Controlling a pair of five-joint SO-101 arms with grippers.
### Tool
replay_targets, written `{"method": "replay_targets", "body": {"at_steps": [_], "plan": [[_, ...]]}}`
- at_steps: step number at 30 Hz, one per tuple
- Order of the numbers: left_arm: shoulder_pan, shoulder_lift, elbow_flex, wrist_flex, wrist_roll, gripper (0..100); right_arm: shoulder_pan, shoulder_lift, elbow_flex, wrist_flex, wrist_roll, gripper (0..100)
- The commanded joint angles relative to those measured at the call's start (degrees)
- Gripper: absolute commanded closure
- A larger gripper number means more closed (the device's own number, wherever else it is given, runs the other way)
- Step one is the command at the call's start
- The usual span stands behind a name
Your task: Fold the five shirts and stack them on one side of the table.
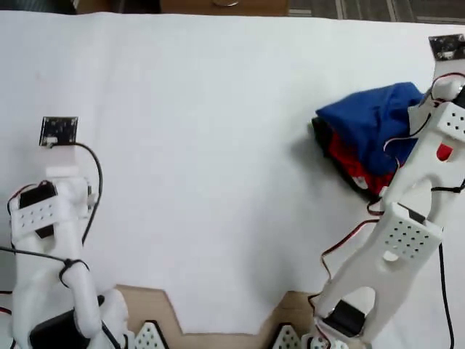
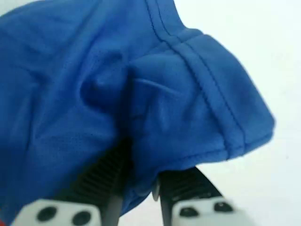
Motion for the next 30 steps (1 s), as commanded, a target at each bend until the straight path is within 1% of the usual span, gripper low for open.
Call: {"method": "replay_targets", "body": {"at_steps": [1, 5, 9, 15, 17, 22, 25, 30], "plan": [[0.35, -2.29, -0.40, -0.79, 0.26, 98, 1.80, -0.04, 0.70, -1.80, 0.53, 97.9], [0.35, -2.29, -0.40, -0.79, 0.18, 98, 3.74, 4.35, 0.35, -1.80, 0.53, 97.9], [0.35, -2.29, -0.40, -1.49, 0.35, 98, 4.88, 5.76, 0.35, -1.71, 0.62, 97.8], [0.70, -2.29, -0.40, -2.02, 0.35, 98, 3.38, 3.38, -1.67, -0.40, 0.62, 96.9], [0.70, -2.29, -0.40, -2.02, 0.35, 98, 1.80, 2.07, -3.43, 1.01, 0.53, 93.0], [0.70, -2.29, -0.40, -2.02, 0.35, 98, -1.98, -1.45, -9.67, 4.35, 0.44, 79.3], [0.70, -2.29, -0.31, -2.02, 0.35, 98, -3.38, -3.47, -13.71, 5.05, 0.44, 79.9], [0.70, -2.29, -0.31, -2.02, 0.35, 98, -3.56, -5.93, -17.14, 5.05, 0.44, 81.3]]}}
